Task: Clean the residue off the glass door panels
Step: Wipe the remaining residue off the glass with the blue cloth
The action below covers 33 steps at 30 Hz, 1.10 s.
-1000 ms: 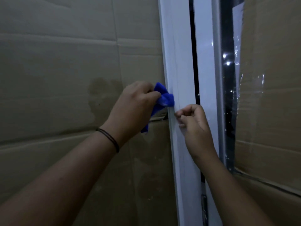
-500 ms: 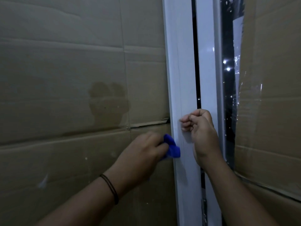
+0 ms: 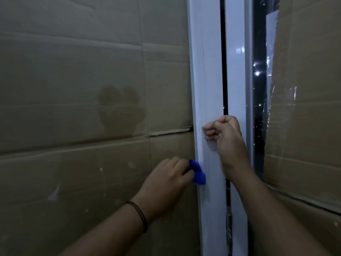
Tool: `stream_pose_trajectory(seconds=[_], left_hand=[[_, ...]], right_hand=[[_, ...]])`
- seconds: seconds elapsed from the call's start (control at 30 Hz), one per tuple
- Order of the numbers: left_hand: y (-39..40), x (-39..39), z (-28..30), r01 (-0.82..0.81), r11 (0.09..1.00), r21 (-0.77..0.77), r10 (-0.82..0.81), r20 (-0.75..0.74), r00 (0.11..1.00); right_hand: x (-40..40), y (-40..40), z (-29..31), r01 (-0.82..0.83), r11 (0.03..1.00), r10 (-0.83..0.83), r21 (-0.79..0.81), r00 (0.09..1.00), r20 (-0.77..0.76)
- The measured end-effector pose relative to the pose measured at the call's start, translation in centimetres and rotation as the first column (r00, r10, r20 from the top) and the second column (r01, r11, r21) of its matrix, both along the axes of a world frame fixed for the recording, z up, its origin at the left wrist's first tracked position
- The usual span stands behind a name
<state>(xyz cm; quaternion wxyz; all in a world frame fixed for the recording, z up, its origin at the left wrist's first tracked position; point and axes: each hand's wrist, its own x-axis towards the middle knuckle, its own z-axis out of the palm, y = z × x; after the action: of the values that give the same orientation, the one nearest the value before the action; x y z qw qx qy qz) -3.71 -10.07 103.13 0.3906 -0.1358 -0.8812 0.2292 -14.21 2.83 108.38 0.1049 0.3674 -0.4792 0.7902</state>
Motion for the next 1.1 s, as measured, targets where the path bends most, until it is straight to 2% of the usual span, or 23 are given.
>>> stream_pose_trajectory(seconds=[0.07, 0.13, 0.17, 0.2, 0.23, 0.27, 0.3, 0.33, 0.37, 0.43, 0.5, 0.57, 0.73, 0.87, 0.9, 1.03, 1.1], left_hand=[[0.5, 0.0, -1.9, -0.019, 0.995, 0.1, 0.02, -0.004, 1.0], [0.8, 0.5, -2.4, 0.037, 0.952, 0.302, -0.016, -0.073, 0.997], [1.0, 0.9, -2.5, 0.097, 0.887, 0.452, -0.044, -0.128, 0.991], [1.3, 1.5, -2.5, 0.163, 0.783, 0.601, -0.064, -0.184, 0.981], [1.8, 2.0, -2.7, 0.23, 0.636, 0.737, -0.087, -0.228, 0.97], [2.4, 2.6, -2.9, 0.295, 0.44, 0.848, -0.129, -0.265, 0.956], [2.9, 3.2, -3.0, 0.332, 0.204, 0.921, -0.194, -0.294, 0.936], [3.3, 3.8, -3.2, 0.336, -0.026, 0.941, -0.249, -0.332, 0.91], [3.4, 4.4, -3.4, 0.316, -0.196, 0.928, -0.267, -0.36, 0.894], [3.3, 5.7, -3.9, 0.237, -0.424, 0.874, -0.286, -0.377, 0.881], [2.9, 7.2, -4.2, 0.16, -0.595, 0.787, -0.305, -0.405, 0.862], [2.2, 8.9, -4.6, 0.123, -0.646, 0.754, -0.302, -0.4, 0.865], [0.6, 13.4, -5.5, 0.072, -0.651, 0.755, -0.309, -0.35, 0.884], [-0.4, 16.4, -5.7, 0.083, -0.519, 0.851, -0.305, -0.275, 0.912], [-0.6, 17.0, -5.8, 0.082, -0.513, 0.855, -0.31, -0.274, 0.91], [-1.6, 18.8, -6.1, 0.077, -0.614, 0.786, -0.309, -0.329, 0.892], [-1.9, 19.4, -6.4, 0.061, -0.607, 0.793, -0.335, -0.324, 0.885]], right_hand=[[0.6, 0.6, -0.1, 0.026, 0.998, -0.025, 0.056, 1.0, -0.012], [1.8, 1.4, -1.0, 0.104, 0.988, -0.1, 0.11, 0.994, -0.047], [2.5, 1.8, -1.9, 0.162, 0.975, -0.15, 0.151, 0.985, -0.082], [3.4, 2.2, -2.9, 0.21, 0.956, -0.189, 0.203, 0.975, -0.121], [4.3, 2.6, -4.2, 0.231, 0.938, -0.201, 0.257, 0.969, -0.141], [5.3, 2.9, -5.5, 0.208, 0.93, -0.18, 0.302, 0.976, -0.119], [6.4, 3.0, -6.7, 0.142, 0.931, -0.131, 0.337, 0.99, -0.054], [7.5, 2.9, -7.8, 0.059, 0.932, -0.074, 0.357, 0.997, 0.029], [8.4, 2.8, -8.7, -0.012, 0.929, -0.028, 0.37, 0.994, 0.101], [9.9, 2.2, -10.2, -0.123, 0.926, 0.05, 0.356, 0.977, 0.207], [11.4, 1.5, -10.7, -0.241, 0.917, 0.165, 0.318, 0.955, 0.248], [12.7, 0.7, -11.0, -0.298, 0.907, 0.224, 0.297, 0.94, 0.259], [16.4, -1.7, -12.1, -0.288, 0.917, 0.201, 0.276, 0.932, 0.302], [19.8, -3.0, -12.8, -0.259, 0.898, 0.176, 0.356, 0.953, 0.248], [20.6, -3.2, -12.9, -0.242, 0.898, 0.16, 0.366, 0.958, 0.239], [22.7, -3.1, -13.1, -0.181, 0.9, 0.077, 0.396, 0.961, 0.265], [23.2, -2.7, -13.2, -0.17, 0.877, 0.059, 0.45, 0.967, 0.249]])
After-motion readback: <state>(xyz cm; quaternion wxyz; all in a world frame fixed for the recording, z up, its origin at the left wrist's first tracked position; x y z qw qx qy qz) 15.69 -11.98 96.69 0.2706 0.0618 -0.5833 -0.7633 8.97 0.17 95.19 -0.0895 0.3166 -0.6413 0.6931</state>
